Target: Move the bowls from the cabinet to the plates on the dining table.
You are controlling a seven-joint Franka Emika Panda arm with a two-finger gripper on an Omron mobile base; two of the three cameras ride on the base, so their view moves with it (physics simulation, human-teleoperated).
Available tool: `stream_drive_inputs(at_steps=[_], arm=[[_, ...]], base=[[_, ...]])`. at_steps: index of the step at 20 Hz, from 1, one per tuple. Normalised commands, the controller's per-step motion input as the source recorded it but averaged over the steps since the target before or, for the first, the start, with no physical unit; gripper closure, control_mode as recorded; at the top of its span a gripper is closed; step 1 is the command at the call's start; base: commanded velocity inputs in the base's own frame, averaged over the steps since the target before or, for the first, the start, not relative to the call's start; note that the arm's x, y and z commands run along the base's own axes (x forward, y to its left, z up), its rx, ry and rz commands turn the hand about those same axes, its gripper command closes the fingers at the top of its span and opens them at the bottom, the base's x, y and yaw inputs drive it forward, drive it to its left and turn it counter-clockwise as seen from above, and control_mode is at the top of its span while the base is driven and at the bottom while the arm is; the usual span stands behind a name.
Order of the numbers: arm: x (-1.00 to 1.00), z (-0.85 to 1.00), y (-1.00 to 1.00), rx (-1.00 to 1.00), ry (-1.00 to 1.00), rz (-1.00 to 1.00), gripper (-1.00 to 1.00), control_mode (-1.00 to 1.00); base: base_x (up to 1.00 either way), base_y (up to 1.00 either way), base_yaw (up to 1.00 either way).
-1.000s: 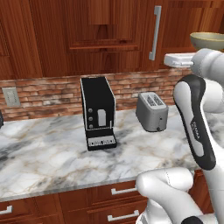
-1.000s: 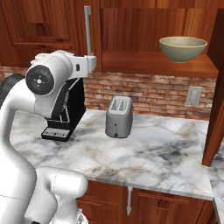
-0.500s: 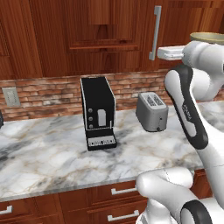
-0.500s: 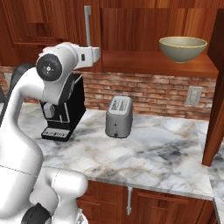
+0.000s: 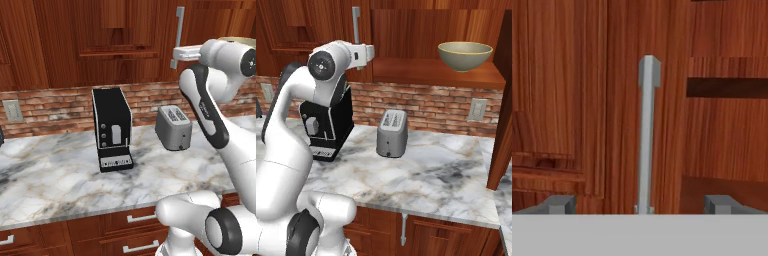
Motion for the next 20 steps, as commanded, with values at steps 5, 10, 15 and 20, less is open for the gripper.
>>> stream_drive_inputs(at_steps=[5,10,15,20], arm=[[0.44,0.06,0.0,-0.02,0.0,0.0,-1.0,-1.0],[0.44,0.06,0.0,-0.01,0.0,0.0,-1.0,-1.0],[0.43,0.04,0.0,0.0,0.0,-0.01,-1.0,-1.0],[0.46,0.01,0.0,0.0,0.0,-0.01,-1.0,-1.0]], base=[[0.0,0.0,0.0],[0.0,0.0,0.0],[0.0,0.0,0.0],[0.0,0.0,0.0]])
